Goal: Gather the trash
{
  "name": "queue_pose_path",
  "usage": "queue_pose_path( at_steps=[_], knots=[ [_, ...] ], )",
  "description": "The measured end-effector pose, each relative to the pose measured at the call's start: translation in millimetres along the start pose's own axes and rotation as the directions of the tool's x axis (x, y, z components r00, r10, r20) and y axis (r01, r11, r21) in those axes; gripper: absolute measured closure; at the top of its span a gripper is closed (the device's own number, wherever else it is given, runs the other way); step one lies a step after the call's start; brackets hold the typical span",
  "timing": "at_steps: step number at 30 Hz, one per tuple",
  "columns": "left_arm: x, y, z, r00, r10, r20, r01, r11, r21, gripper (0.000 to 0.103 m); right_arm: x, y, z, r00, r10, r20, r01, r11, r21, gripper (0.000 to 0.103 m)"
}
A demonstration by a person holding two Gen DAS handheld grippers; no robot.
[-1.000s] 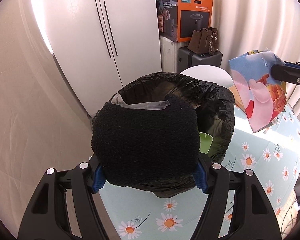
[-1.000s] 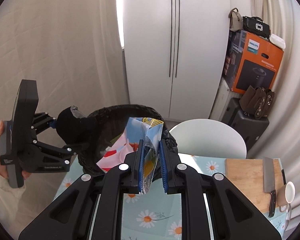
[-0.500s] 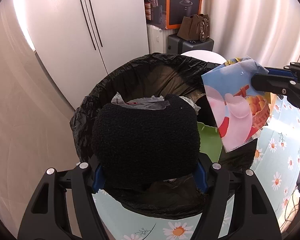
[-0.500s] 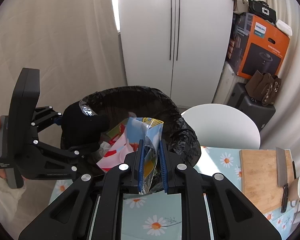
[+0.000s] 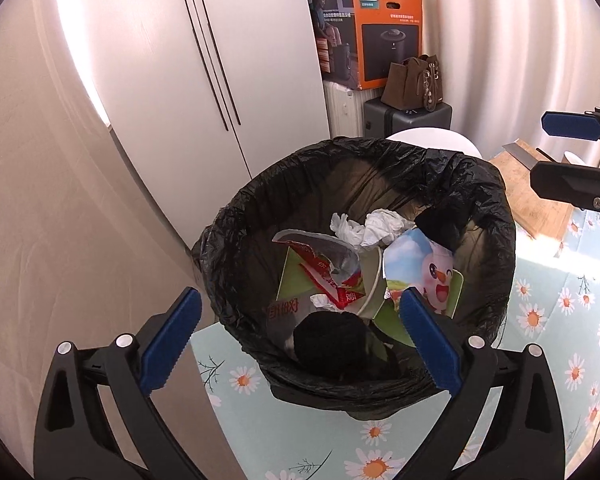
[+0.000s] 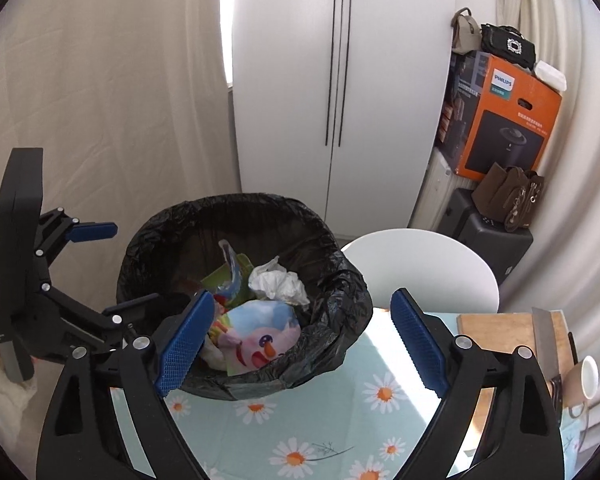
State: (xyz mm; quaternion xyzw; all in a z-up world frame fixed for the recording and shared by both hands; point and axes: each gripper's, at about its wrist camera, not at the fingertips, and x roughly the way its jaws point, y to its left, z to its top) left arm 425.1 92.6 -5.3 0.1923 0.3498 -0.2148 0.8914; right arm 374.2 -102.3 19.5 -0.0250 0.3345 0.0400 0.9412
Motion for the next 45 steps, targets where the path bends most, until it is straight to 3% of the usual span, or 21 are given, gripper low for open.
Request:
queue_pose_path(
  at_steps=[6,13,18,25,30,38,45],
  knots=[
    [-27.0,-6.5,-19.4,0.999,0.043,-0.015,-0.044,0.995,-0.094,0.006,-18.2,-14.3,-21.2,0.996,0.088,0.015,-0.088,0.995,0.036,0.016],
    [-60.1,-32.2,-48.7,0.992,0.119,-0.036,-0.125,0.967,-0.223,0.006,-41.4,-25.1,-48.5,0.988,0.154,-0.004,-0.154,0.988,-0.023,0.015],
    [-80.5,-58.0,-74.1,0.994,0.109,-0.031,-0.113,0.947,-0.299,0.006,-57.6,-35.7,-70.5,0.983,0.184,-0.008,-0.184,0.981,-0.053,0.015],
    [-109.0,-92.6,-101.8,0.987,0.157,-0.032,-0.159,0.923,-0.35,0.006,-77.6,-53.1,-106.4,0.97,0.24,-0.031,-0.242,0.968,-0.073,0.015],
    [-123.2,-113.1,-120.5,0.981,0.189,-0.036,-0.188,0.908,-0.375,0.006,-88.5,-61.8,-132.1,0.971,0.237,-0.045,-0.24,0.966,-0.092,0.015],
    [-135.6,-129.8,-142.3,0.989,0.144,-0.033,-0.144,0.896,-0.421,0.006,-103.4,-71.7,-163.1,0.974,0.219,-0.062,-0.224,0.97,-0.094,0.015],
    [-138.3,-142.0,-147.9,0.985,0.162,-0.059,-0.172,0.914,-0.368,0.006,-112.0,-79.1,-173.4,0.974,0.222,-0.041,-0.224,0.974,-0.044,0.015]
  ],
)
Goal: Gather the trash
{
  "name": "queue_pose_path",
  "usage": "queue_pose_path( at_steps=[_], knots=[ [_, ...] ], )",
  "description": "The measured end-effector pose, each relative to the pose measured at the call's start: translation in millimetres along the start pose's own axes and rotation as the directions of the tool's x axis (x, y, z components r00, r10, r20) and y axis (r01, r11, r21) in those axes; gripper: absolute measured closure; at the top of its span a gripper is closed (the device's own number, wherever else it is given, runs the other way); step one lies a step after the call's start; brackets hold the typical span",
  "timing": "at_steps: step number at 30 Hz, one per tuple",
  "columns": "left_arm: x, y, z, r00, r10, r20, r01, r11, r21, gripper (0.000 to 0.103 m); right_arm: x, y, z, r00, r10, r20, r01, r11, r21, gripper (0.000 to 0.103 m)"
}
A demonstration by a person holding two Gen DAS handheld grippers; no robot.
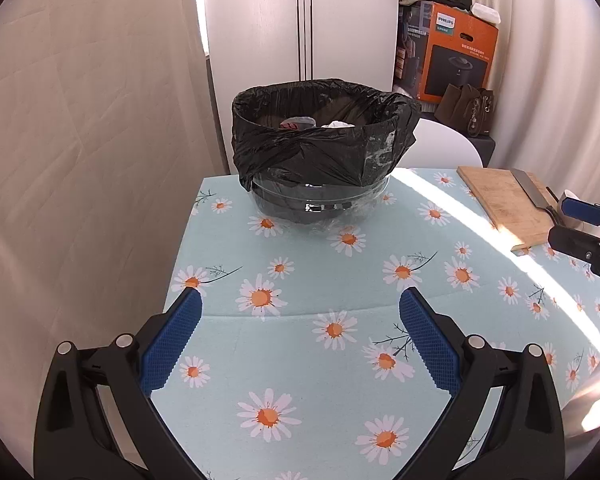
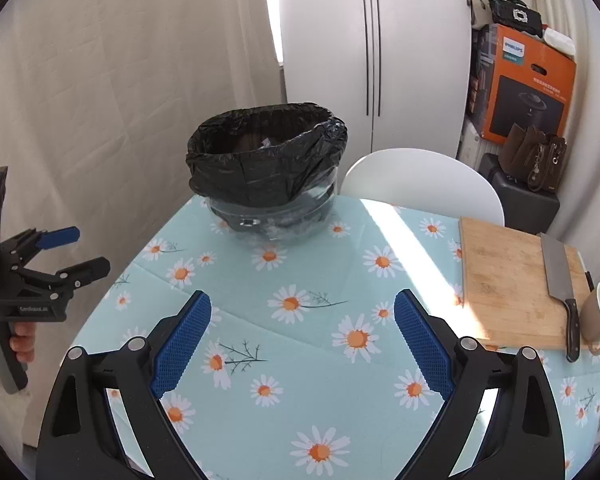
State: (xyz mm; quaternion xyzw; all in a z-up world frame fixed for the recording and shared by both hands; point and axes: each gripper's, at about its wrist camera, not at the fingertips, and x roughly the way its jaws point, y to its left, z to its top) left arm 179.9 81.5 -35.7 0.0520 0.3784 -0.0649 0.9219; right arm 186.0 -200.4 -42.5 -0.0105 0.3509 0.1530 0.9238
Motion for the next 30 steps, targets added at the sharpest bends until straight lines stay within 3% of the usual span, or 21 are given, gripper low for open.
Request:
queue_pose_path(
  at_steps=[5,30],
  knots=[
    [-4.0,-0.5,-0.9,1.0,0.008,0.0,-0.008,1.0,0.018,0.006,-2.9,0.3,-2.6,0.999,-0.033,0.013,0.033,0.999,-0.012,0.015],
    [-22.0,2.7,-2.8,1.0,0.008,0.021,-0.009,1.0,0.028,0.006,-18.0,5.2,-12.0,0.999,-0.047,0.018,0.047,0.999,-0.013,0.015]
  ],
)
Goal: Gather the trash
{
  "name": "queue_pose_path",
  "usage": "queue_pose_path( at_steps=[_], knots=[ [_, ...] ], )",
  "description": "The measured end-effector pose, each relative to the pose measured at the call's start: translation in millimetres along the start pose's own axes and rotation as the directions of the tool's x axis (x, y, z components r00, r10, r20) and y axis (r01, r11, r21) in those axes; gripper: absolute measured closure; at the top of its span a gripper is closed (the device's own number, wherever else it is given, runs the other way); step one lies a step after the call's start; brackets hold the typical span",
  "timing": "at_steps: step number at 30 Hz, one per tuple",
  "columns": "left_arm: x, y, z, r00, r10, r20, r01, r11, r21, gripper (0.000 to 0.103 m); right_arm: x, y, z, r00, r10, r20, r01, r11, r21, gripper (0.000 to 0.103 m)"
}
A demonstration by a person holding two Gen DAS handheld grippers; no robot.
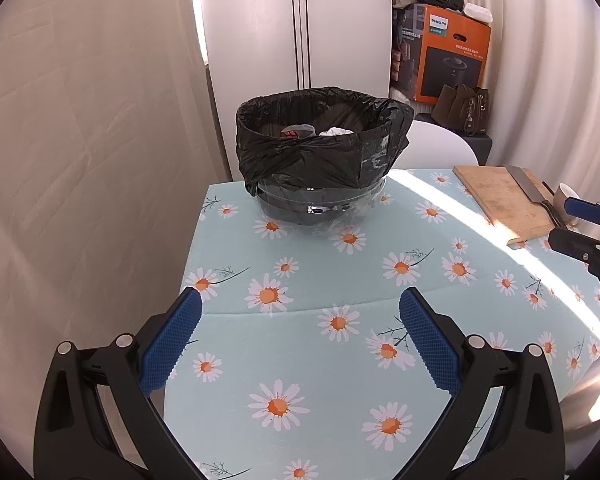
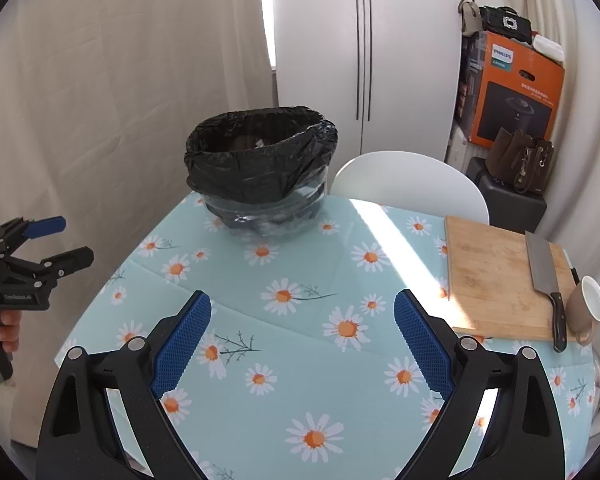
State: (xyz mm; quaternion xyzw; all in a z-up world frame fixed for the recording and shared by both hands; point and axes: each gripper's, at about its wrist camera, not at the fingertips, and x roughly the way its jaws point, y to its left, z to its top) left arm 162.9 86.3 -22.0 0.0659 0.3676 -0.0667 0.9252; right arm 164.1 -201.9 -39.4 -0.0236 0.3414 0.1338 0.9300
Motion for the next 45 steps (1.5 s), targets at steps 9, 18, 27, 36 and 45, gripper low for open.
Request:
queue_pose_path(
  at_steps=[9,18,27,36,45],
  knots=[
    [-10.0,5.7,2.0,0.999,-0.032,0.023,0.033,0.999,-0.035,0.006,-4.6,3.1,-1.4,1.0,0.024,0.001,-0.024,1.0,0.016,0.015],
    [-12.5,4.5,-0.9,1.0,-0.023,0.016,0.024,0.999,-0.033,0.006,-14.2,5.0,-1.8,1.0,-0.004,0.013,0.004,1.0,-0.012,0.015],
    [-17.4,2.6,-0.3,1.0,-0.014,0.014,0.014,1.0,-0.02,0.006,-18.1,6.7,2.1,1.0,-0.008,0.018,0.009,1.0,-0.022,0.015],
    [-20.2,0.0,-0.1,1.0,-0.001,0.012,0.002,1.0,-0.015,0.006,-16.3,6.2,1.7,1.0,0.0,0.012,0.0,0.999,-0.036,0.015],
    [-21.4,-0.6,2.4,1.0,0.004,0.02,-0.004,1.0,-0.019,0.006,-13.2,5.3,0.3,1.0,0.006,0.013,-0.005,0.999,-0.045,0.015]
  ],
)
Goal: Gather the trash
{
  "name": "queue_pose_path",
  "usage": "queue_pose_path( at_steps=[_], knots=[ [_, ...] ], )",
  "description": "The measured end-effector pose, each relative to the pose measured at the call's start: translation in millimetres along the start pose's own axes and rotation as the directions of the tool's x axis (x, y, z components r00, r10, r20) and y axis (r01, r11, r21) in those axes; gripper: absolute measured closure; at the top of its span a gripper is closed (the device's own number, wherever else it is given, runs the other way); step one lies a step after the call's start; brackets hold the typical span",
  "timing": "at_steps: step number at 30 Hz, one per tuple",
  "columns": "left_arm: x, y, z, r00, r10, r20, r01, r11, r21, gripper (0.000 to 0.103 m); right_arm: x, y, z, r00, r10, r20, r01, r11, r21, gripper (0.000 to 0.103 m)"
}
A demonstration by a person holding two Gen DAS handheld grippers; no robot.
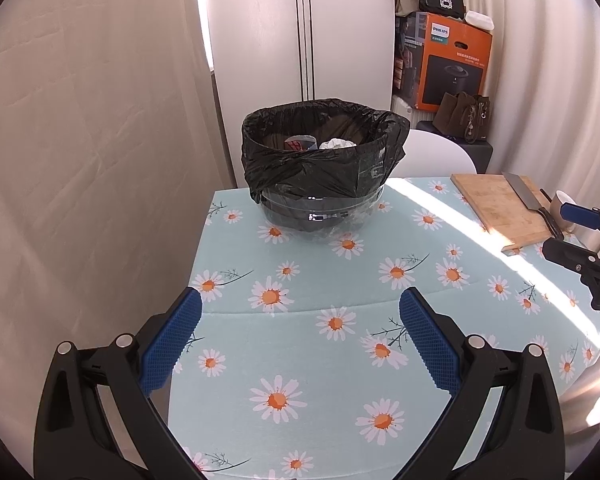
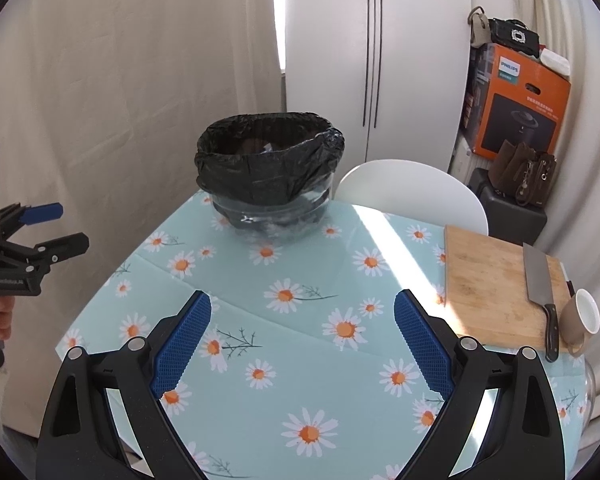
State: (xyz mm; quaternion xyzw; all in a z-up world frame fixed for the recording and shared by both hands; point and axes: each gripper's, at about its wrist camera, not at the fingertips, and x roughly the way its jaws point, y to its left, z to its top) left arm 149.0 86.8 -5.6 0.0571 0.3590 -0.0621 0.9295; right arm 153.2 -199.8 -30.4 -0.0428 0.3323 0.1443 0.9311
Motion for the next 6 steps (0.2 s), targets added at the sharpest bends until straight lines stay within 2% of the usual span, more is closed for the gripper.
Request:
queue_pose_path(
  at_steps=[3,6],
  knots=[
    [-1.1,-2.1,0.9,1.0,-0.017,0.009,0.017,1.0,0.014,0.006,3.5,-0.4,0.6,1.0,0.003,0.003,-0.003,1.0,-0.005,0.015],
    [1.2,-8.2,2.3,1.0,-0.004,0.019,0.004,0.999,0.04,0.006,8.4,-4.6,0.5,1.0,0.009,0.004,-0.009,1.0,0.008,0.014]
  ],
)
